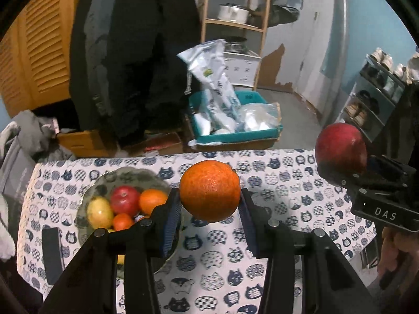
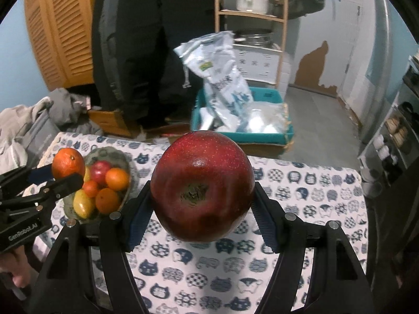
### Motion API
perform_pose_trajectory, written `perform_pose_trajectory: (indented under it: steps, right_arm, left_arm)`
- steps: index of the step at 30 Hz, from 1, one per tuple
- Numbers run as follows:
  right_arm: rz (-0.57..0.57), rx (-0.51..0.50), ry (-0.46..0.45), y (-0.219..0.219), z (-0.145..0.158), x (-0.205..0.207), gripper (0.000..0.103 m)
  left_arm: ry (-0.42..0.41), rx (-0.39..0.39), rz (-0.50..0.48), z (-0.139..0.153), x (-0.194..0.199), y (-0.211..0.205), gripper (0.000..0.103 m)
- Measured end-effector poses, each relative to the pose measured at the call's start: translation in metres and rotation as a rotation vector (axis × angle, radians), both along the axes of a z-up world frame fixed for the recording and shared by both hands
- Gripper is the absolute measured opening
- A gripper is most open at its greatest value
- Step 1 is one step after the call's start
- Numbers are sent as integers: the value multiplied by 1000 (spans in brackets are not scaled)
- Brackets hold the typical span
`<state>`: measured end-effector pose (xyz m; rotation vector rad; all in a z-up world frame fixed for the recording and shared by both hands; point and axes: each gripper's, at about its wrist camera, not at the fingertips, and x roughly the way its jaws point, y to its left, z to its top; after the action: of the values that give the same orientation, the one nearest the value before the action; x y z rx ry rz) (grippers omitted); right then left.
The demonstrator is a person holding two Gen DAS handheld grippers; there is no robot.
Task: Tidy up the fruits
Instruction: 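Carry the small orange in the left tool while the right tool carries the red apple toward the bowl, then lower the small orange into the bowl and open the left tool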
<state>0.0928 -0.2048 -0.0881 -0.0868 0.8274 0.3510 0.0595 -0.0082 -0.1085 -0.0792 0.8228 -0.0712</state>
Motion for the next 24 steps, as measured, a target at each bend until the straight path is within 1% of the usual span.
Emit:
perform_pose_trajectory:
  steps: [8,11,16,19,24]
  right_arm:
    - [72,29,24,44,-5,5,71]
    - [97,25,34,59,-8,7,71]
    - [140,22,53,85,-14,8,71]
    - [162,31,65,100,-18,10,71]
    - [189,51,93,121,-27,14,71]
  left_arm:
    - [21,-5,72,-9,-4,37,45]
    - [34,-15,98,-11,-5,52,45]
    - [32,-25,143,-12,-8,76,45]
    - [45,-39,172,-17,-10,92,45]
    - [80,-54,182,-32,-10,106,45]
